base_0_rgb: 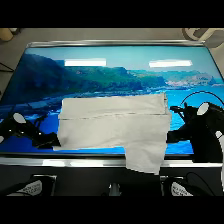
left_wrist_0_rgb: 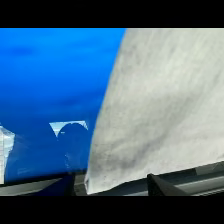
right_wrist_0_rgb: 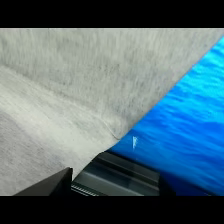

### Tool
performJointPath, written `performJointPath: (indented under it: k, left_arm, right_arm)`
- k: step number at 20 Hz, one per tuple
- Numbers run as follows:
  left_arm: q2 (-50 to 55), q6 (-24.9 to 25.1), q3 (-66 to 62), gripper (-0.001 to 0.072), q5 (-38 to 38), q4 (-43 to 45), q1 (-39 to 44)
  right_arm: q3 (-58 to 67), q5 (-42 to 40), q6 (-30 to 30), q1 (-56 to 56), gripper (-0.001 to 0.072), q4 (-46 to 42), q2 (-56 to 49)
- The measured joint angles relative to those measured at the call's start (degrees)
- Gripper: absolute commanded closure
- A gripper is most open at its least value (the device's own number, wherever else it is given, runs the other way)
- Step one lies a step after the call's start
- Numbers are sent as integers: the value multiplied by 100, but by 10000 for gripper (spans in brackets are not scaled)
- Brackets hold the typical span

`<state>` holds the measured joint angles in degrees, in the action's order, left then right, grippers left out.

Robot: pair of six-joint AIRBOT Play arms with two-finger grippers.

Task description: Fold the shirts.

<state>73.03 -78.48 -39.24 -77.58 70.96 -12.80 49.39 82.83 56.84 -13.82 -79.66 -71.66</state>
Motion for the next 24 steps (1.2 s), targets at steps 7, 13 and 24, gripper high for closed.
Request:
performJointPath:
  k: [7,13,24]
  left_arm:
    - [160,-105,28,684,380,-146,367]
    - [52,-122,33,683,601,-201,415]
    - [-181,-118,-26,684,549,-317,420]
  right_arm:
    - [-564,-59,-256,0,144,295,9]
    - [-1250,-365,-597,0,151,861,15]
    - [-1384,-785,-476,4,684,861,114]
